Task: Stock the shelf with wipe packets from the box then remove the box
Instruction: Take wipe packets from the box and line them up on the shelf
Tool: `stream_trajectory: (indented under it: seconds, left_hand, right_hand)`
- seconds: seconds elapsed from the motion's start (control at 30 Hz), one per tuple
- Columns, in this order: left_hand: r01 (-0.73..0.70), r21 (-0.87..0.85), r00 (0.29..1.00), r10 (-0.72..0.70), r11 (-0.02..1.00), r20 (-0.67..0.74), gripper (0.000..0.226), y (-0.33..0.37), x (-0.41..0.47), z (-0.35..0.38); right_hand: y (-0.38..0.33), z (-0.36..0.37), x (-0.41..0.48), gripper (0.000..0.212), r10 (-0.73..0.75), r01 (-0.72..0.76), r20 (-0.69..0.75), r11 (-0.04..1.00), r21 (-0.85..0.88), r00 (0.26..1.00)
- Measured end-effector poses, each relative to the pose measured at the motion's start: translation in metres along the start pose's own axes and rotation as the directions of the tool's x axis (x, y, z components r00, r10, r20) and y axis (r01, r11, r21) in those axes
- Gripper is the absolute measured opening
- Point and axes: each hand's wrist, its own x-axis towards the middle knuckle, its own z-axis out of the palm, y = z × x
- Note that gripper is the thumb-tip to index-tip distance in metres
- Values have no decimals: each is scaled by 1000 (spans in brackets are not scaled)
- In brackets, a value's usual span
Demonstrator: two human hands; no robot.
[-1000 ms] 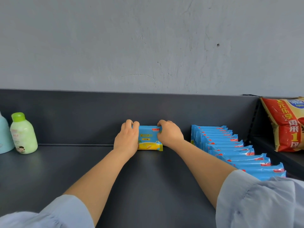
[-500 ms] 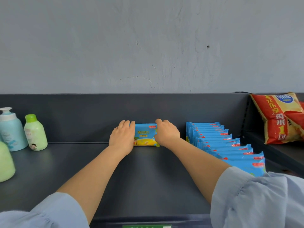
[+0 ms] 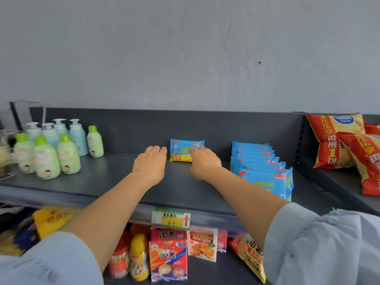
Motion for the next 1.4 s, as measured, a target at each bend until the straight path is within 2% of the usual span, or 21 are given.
stream_trajectory:
  seconds: [0.2, 0.4, 0.6, 0.8, 0.93, 1.23, 1.33, 1.4]
  left_hand:
    - [58, 13, 998, -59, 998, 30, 43, 5, -69, -36]
    - [51, 23, 998, -52, 998, 39, 40, 12, -121, -63]
    - [2, 2, 999, -2, 1000, 40, 33, 20, -172, -72]
    - [-85, -52, 992, 89, 995, 87, 49, 40, -225, -75]
    - [-130, -88, 985, 139, 988, 103, 43, 61, -256, -69]
    - [-240, -185, 932, 279, 953, 230, 50, 135, -308, -50]
    - [-267, -208, 913, 316, 941, 259, 44, 168, -322, -39]
    - [-284, -233, 899, 342, 930, 272, 40, 193, -331, -31]
  right_hand:
    - [-15, -23, -62, 35, -81, 81, -3, 996, 34, 997]
    - [-17, -43, -114, 40, -80, 79, 5, 996, 27, 997]
    - [-19, -48, -175, 38, -15, 15, 18, 1000, -14, 1000]
    - [-18, -46, -246, 47, 89, -87, 64, 996, -34, 994]
    - [-7, -42, -291, 47, 150, -145, 113, 988, -54, 982]
    - [49, -26, -380, 40, 270, -252, 221, 962, -109, 937]
    - [77, -18, -408, 47, 314, -293, 261, 949, -117, 913]
    - [99, -13, -427, 43, 345, -323, 286, 938, -124, 894]
